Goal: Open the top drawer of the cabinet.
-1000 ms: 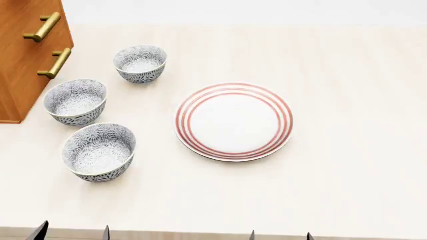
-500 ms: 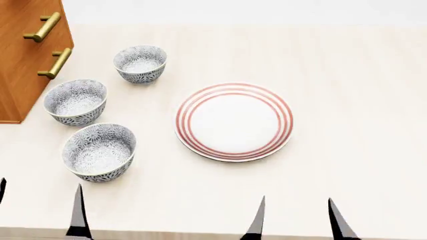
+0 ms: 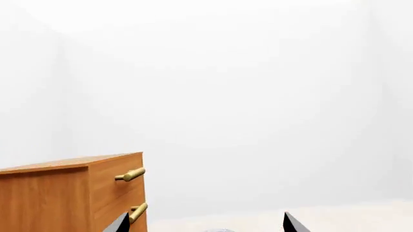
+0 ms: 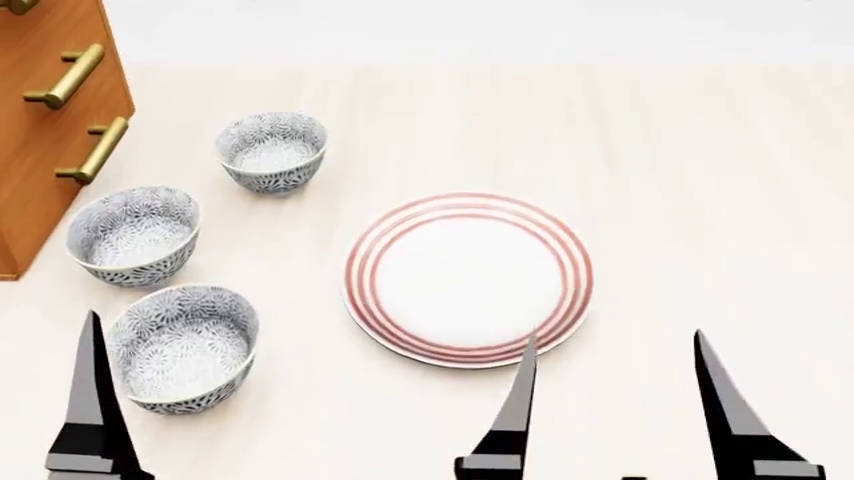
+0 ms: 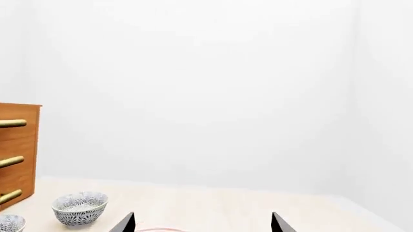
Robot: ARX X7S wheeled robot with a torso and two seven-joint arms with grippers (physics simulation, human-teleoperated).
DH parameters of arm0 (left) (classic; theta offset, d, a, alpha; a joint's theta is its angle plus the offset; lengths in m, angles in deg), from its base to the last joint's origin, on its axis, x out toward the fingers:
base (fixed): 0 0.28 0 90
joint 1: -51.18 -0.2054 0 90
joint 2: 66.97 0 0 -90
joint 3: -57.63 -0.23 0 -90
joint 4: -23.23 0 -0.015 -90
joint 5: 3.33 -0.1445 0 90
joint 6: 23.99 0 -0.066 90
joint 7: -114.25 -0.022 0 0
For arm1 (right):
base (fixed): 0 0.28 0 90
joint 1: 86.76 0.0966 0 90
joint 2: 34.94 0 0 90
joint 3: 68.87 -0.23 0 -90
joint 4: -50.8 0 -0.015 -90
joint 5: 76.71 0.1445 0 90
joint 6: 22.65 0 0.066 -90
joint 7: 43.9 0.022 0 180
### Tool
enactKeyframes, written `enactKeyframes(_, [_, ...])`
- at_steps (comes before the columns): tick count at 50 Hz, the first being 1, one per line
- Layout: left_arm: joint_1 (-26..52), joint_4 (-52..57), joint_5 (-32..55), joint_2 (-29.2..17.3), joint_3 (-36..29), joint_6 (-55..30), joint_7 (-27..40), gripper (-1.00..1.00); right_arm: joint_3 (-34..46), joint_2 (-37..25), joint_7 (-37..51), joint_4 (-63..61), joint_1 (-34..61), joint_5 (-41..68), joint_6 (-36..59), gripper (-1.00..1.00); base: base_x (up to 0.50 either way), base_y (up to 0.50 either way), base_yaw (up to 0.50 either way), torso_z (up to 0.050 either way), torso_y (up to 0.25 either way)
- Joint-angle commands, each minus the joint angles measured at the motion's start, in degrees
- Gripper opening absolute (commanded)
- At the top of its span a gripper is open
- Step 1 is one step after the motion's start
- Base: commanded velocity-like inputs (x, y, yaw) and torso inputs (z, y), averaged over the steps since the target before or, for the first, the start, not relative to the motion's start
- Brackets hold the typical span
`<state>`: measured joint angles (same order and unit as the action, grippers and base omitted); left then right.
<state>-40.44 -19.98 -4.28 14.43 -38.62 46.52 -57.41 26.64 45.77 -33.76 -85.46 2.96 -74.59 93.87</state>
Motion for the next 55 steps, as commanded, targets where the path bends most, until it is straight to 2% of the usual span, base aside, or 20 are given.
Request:
enactKeyframes(1, [0.1,4.7,3.6,1.0,2.3,-5.3,-1.8,1.0,-1.5,0.4,-0.7,-3.8,-1.0,-0.7,0.8,1.0,0.5,0.0,0.0,0.0,0.0])
enactKeyframes(35, [0.2,5.7,4.7,-0.9,0.8,-5.8,0.2,1.0,-1.2,-0.5,1.2,-3.4,-0.7,1.4,1.1,1.0,0.5,0.0,0.0,0.0,0.0])
enactKeyframes(39, [0.2,5.6,4.7,-1.1,0.6,-5.6,0.4,1.0,-1.0,-0.9,1.3,-3.1,-1.2,1.2,-0.7,1.0,0.0,0.0,0.0,0.0,0.0])
enactKeyframes(41, [0.2,5.5,4.8,-1.2,0.6,-5.6,0.5,1.0,0.4,-1.5,1.8,-3.4,-0.5,-0.6,2.0,1.0,0.0,0.0,0.0,0.0,0.0])
enactKeyframes(42, [0.2,5.4,5.0,-1.2,0.7,-5.5,0.6,1.0,-0.4,-1.3,0.3,-3.3,-0.9,2.4,0.6,1.0,0.0,0.46,0.0,0.0,0.0])
enactKeyframes(44, [0.2,4.9,5.0,-1.3,0.7,-5.1,0.7,1.0,1.3,-2.1,1.0,-4.1,-0.1,-0.1,2.8,1.0,0.02,0.5,0.0,0.0,0.0])
enactKeyframes(55, [0.3,5.4,5.3,-1.8,0.2,-5.8,1.3,1.0,1.6,-2.6,1.2,-3.9,-0.1,0.3,2.7,1.0,0.02,0.5,0.0,0.0,0.0])
